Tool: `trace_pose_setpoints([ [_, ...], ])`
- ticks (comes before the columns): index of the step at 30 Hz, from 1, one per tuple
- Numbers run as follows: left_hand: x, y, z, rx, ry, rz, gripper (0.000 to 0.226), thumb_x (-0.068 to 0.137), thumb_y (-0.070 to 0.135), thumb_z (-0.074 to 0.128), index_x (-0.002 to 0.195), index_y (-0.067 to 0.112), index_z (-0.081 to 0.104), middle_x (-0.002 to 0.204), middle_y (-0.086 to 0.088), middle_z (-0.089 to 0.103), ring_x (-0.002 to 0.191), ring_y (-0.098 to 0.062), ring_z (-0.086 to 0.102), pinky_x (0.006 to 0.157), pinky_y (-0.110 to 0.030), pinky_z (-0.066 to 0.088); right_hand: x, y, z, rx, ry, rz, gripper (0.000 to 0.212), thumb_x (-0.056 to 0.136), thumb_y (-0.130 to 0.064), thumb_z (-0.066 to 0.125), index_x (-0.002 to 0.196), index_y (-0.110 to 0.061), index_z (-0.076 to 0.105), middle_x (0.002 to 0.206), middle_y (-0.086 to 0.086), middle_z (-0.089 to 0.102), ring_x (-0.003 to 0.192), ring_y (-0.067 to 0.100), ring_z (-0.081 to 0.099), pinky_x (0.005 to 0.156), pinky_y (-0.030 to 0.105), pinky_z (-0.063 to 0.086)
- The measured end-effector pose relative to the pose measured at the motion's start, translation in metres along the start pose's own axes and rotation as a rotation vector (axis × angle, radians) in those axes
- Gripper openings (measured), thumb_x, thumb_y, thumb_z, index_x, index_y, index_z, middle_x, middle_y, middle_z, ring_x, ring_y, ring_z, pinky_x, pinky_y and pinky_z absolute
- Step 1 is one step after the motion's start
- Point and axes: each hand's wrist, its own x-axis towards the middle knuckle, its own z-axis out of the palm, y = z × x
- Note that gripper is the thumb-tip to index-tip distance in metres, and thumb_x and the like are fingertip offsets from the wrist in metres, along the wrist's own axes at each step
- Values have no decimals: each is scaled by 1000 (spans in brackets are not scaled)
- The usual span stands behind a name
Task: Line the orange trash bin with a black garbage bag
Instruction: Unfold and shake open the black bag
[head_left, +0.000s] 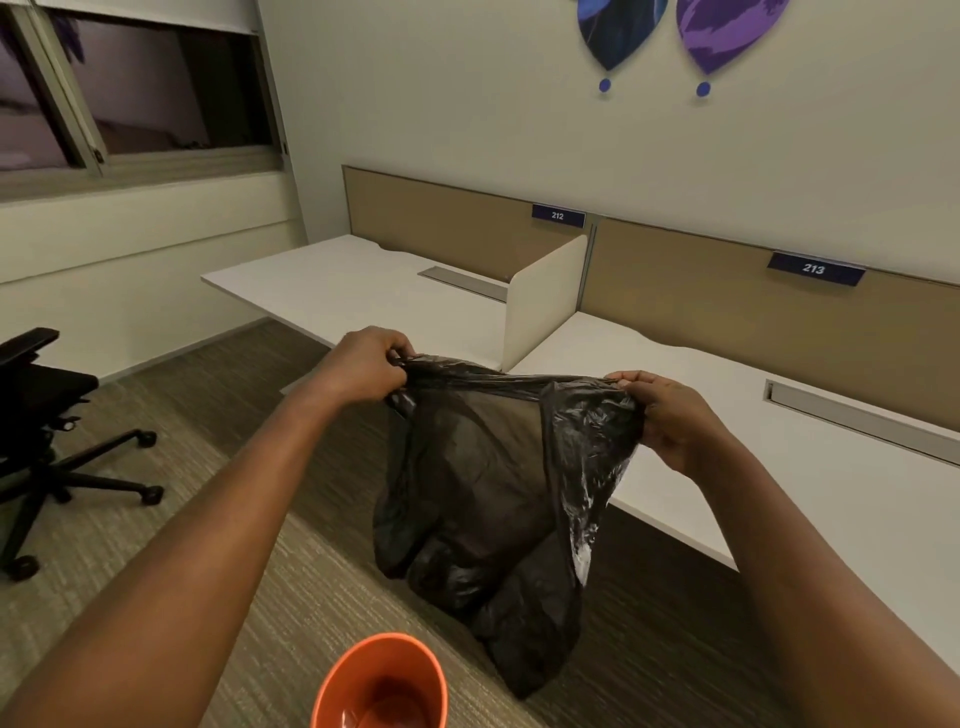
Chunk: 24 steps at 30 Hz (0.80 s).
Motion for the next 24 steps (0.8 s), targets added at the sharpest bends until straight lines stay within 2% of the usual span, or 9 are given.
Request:
trace_pose_setpoints([
  [2, 4, -9, 0, 12, 71, -21, 29, 84, 1, 58, 85, 28, 70, 91, 0, 69, 77, -13, 67, 54, -20, 48, 0, -4, 1, -27, -9, -17, 24, 102, -7, 46, 103, -5, 70, 100, 14, 68, 91, 23, 62, 70, 32, 52],
  [4, 6, -16, 0, -31, 150, -32, 34, 85, 1, 55, 79, 32, 69, 89, -1, 70, 78, -18, 69, 57, -26, 52, -1, -8, 0, -40, -18, -29, 25, 102, -8, 46, 101, -7, 70, 100, 13, 68, 91, 22, 61, 68, 31, 52],
  [8, 8, -14, 7, -614, 285, -181, 37, 94, 8, 52, 75, 29, 75, 94, -4, 74, 98, -29, 70, 85, -46, 60, -2, -13, -1, -41, 16, -57, 26, 101, -12, 46, 96, -9, 71, 99, 12, 68, 97, 26, 61, 72, 32, 52],
  [11, 8, -7, 11, -737, 344, -188, 29, 97, 24, 54, 79, 30, 76, 102, -6, 75, 100, -27, 69, 93, -54, 57, -5, -14, 2, -136, 27, -137, 36, 97, -44, 51, 91, -14, 70, 97, 10, 69, 94, 26, 62, 79, 36, 47],
  [14, 6, -3, 5, -541, 381, -47, 28, 94, 46, 56, 86, 27, 74, 94, 1, 75, 92, -21, 68, 87, -47, 56, -7, -11, 1, -486, -31, -349, 49, 84, -70, 57, 92, -24, 71, 91, -6, 70, 83, 11, 63, 70, 25, 44],
  [16, 8, -5, -3, -438, 358, 37, 34, 92, 52, 56, 84, 25, 75, 69, 5, 70, 66, -10, 60, 72, -39, 53, -3, -7, -3, -933, -114, -467, 35, 81, -63, 69, 95, -31, 71, 85, -13, 67, 79, 6, 61, 64, 20, 43],
  [19, 16, -7, -19, -383, 415, 84, 38, 89, 58, 58, 77, 26, 75, 43, 8, 52, 39, -4, 40, 55, -28, 39, 4, 0, -4, -1389, -237, -376, 27, 90, -49, 66, 102, -26, 73, 92, -9, 64, 88, 14, 59, 71, 25, 45],
  [21, 21, -7, -26, -284, 540, 123, 39, 89, 58, 57, 78, 24, 73, 50, 5, 57, 44, -7, 47, 56, -28, 39, 5, 5, -6, -1362, -306, -270, 21, 94, -40, 64, 102, -23, 74, 96, -7, 65, 94, 16, 59, 76, 27, 45],
  [24, 23, -8, -22, 109, 675, 203, 31, 91, 47, 60, 102, 19, 67, 82, -6, 65, 79, -25, 63, 69, -34, 43, -1, 8, -5, -742, -438, 24, 16, 97, -28, 63, 103, -17, 74, 96, 2, 74, 94, 20, 67, 76, 30, 54],
])
